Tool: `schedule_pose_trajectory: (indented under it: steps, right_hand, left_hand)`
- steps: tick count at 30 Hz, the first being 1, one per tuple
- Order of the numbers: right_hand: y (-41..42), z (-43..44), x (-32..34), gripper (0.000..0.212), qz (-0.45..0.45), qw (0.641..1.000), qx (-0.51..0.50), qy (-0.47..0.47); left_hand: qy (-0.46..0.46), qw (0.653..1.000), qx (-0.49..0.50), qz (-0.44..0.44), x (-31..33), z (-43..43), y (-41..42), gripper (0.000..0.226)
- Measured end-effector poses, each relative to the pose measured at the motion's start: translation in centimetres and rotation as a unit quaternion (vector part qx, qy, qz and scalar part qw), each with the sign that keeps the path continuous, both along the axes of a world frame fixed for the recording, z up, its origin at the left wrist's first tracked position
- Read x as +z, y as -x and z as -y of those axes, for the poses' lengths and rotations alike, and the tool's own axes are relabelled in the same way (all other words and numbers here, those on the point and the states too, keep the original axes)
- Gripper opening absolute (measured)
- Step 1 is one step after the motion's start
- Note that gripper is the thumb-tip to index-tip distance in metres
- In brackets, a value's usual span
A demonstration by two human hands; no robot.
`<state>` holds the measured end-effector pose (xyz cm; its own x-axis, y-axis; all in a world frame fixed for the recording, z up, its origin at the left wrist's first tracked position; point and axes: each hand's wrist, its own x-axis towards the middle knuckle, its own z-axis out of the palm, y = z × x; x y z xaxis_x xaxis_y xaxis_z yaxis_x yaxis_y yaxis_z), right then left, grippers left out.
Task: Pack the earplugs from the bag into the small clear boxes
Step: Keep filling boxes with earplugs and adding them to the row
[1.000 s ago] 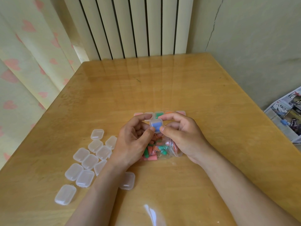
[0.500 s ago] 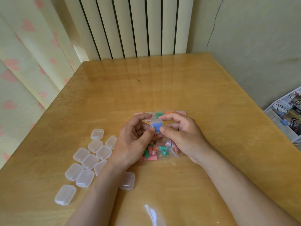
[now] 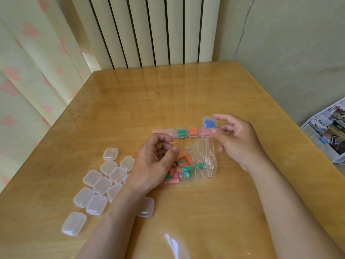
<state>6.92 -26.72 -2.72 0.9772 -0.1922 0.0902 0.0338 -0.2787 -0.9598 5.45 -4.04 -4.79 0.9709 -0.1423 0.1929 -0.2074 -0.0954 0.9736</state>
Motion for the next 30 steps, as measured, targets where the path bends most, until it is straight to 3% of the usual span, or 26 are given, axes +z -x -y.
schedule_pose_trajectory:
  steps: [3, 5, 30]
  right_hand:
    - [-1.0, 1.6, -1.6, 0.035, -0.032, 0.989, -0.050, 0.132]
    - [-1.4, 2.0, -2.1, 0.036, -0.053, 0.983, -0.060, 0.163]
    - [-2.2, 2.1, -1.9, 0.046, -0.139, 0.959, -0.061, 0.241]
  left_hand:
    - [-0.004, 1.000, 0.002, -0.001, 0.1, 0.1, 0.1, 0.017]
    - [-0.012, 1.000, 0.003, 0.001, 0.2, 0.1, 0.1, 0.018]
    - [-0.025, 1.000, 0.009, -0.001, 0.0, 0.3, 0.3, 0.021]
